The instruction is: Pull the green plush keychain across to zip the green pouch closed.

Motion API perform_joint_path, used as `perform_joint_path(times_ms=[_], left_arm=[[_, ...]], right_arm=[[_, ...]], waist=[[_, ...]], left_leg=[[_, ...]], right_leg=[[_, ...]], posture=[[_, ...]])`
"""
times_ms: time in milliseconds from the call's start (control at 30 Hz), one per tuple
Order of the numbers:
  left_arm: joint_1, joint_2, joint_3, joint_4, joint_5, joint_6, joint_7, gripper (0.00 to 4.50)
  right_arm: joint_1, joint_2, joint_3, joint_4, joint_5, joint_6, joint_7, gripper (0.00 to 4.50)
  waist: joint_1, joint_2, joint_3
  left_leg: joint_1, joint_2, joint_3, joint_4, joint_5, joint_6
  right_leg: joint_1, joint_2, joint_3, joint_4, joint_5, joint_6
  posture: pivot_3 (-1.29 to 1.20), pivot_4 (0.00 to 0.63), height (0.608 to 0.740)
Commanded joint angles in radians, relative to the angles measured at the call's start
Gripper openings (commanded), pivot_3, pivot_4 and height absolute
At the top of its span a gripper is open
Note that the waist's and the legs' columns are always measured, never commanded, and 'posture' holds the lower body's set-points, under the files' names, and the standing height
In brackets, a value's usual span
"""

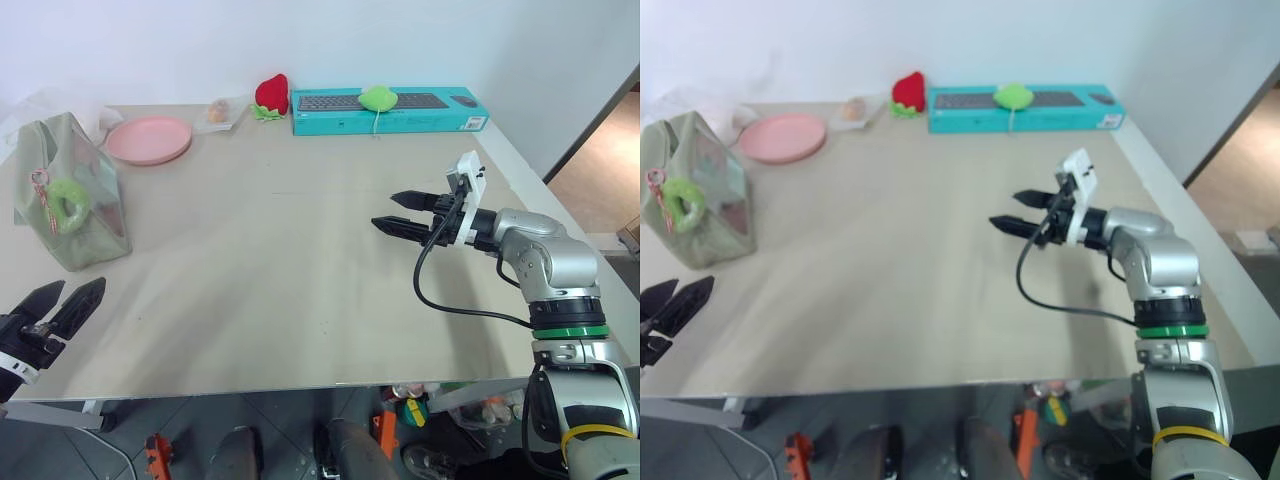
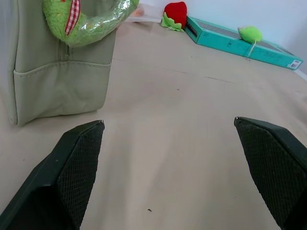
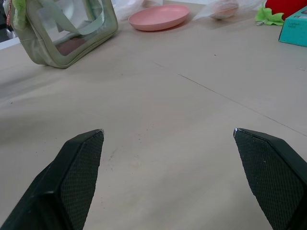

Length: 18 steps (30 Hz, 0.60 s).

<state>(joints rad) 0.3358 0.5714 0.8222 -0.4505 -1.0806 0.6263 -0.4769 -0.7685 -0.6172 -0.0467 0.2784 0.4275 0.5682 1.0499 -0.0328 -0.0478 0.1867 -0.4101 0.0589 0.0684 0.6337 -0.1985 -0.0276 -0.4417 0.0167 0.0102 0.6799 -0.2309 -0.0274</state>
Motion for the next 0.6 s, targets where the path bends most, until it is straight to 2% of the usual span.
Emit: perform_joint_path(times_ms=[33, 233, 333, 433, 500, 600], left_arm=[[-0.005, 0.004, 0.008, -0.016, -0.011, -0.014, 0.015, 4.50], [-0.106, 0.039, 0.066, 0.008, -0.203, 0.011, 0.061, 4.50], [-0.143, 0.061, 0.090, 0.032, -0.253, 0.002, 0.104, 4.50], [-0.182, 0.079, 0.117, 0.094, -0.276, -0.009, 0.152, 4.50], [-0.192, 0.092, 0.130, 0.167, -0.239, -0.027, 0.144, 4.50], [-0.211, 0.113, 0.120, 0.224, -0.173, -0.044, 0.148, 4.50]], right_arm=[[-0.034, -0.004, -0.005, -0.010, 0.003, -0.018, 0.018, 4.48], [-0.060, 0.002, 0.012, -0.027, 0.019, 0.004, 0.053, 4.48], [-0.068, 0.004, 0.016, -0.054, 0.035, 0.027, 0.073, 4.48], [-0.094, 0.028, 0.002, -0.115, 0.103, 0.085, 0.089, 4.48], [-0.111, 0.044, 0.006, -0.165, 0.147, 0.115, 0.108, 4.48], [-0.145, 0.061, 0.050, -0.182, 0.126, 0.090, 0.126, 4.48]], waist=[[0.000, 0.000, 0.000], [0.000, 0.000, 0.000], [0.000, 0.000, 0.000], [-0.002, 0.000, 0.000], [-0.005, 0.000, 0.000], [-0.006, 0.000, 0.000]], left_leg=[[0.000, 0.000, 0.000, 0.000, 0.000, 0.000], [0.000, 0.000, -0.001, 0.000, 0.000, 0.000], [0.000, 0.000, 0.000, 0.000, 0.000, 0.000], [0.000, 0.001, 0.000, 0.000, 0.000, 0.000], [0.001, 0.002, 0.000, 0.000, 0.000, 0.000], [0.002, 0.004, 0.000, 0.000, 0.000, 0.000]], right_leg=[[0.000, 0.000, 0.000, 0.000, 0.000, 0.000], [0.000, 0.000, 0.000, 0.000, 0.000, 0.000], [0.000, 0.000, 0.000, 0.000, 0.000, 0.000], [0.000, 0.001, 0.001, 0.000, 0.000, 0.000], [0.000, 0.002, 0.001, 0.000, 0.000, 0.000], [0.000, 0.005, 0.001, 0.001, 0.000, 0.000]], posture=[[0.00, 0.150, 0.740], [0.00, 0.150, 0.740], [0.00, 0.150, 0.740], [0.00, 0.150, 0.740], [0.00, 0.150, 0.740], [0.00, 0.150, 0.740]])
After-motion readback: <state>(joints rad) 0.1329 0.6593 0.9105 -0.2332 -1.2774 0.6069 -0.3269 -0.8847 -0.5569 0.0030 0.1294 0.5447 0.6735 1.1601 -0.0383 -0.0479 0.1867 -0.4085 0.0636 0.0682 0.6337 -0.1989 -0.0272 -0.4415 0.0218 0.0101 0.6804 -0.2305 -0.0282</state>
